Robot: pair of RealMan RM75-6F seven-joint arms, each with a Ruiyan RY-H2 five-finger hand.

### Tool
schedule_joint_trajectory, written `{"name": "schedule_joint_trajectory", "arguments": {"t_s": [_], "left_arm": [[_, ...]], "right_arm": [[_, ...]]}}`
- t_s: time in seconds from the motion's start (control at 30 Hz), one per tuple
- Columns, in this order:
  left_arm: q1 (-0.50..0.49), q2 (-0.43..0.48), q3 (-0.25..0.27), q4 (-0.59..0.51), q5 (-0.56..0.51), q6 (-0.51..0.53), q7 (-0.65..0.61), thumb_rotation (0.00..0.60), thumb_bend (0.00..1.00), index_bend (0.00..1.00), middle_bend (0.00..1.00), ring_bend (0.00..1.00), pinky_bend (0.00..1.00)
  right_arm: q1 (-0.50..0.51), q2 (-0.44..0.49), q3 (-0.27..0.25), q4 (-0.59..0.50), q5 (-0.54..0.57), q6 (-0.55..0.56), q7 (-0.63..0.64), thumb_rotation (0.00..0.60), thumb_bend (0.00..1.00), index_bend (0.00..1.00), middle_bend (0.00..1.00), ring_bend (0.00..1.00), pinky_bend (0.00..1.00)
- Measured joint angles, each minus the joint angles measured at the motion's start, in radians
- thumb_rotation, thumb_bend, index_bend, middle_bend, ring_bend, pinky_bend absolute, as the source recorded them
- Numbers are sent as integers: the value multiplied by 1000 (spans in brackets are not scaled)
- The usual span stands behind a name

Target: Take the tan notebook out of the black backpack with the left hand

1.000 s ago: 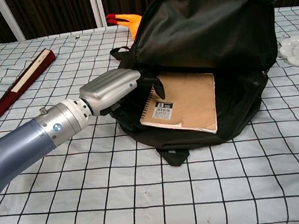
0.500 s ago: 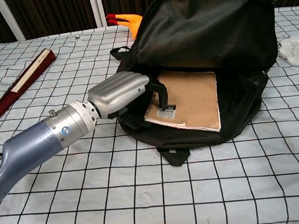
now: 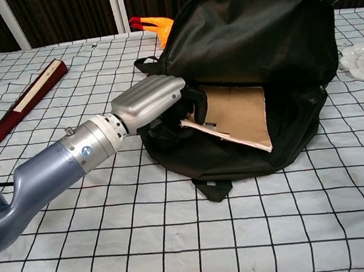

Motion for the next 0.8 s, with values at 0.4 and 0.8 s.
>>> {"name": "schedule_joint_trajectory", "arguments": {"t_s": [0.4, 0.8], "left_arm": [[-24, 28, -56, -36, -48, 46, -28, 600, 452, 722, 710, 481, 449], [-39, 192, -115, -313, -79, 87, -26, 600, 451, 728, 715, 487, 457]], "right_arm": [[-7, 9, 1, -6, 1, 7, 7, 600, 564, 641, 521, 441, 419], [-16, 26, 4, -15, 11, 12, 6, 600, 564, 641, 521, 441, 419]]}}
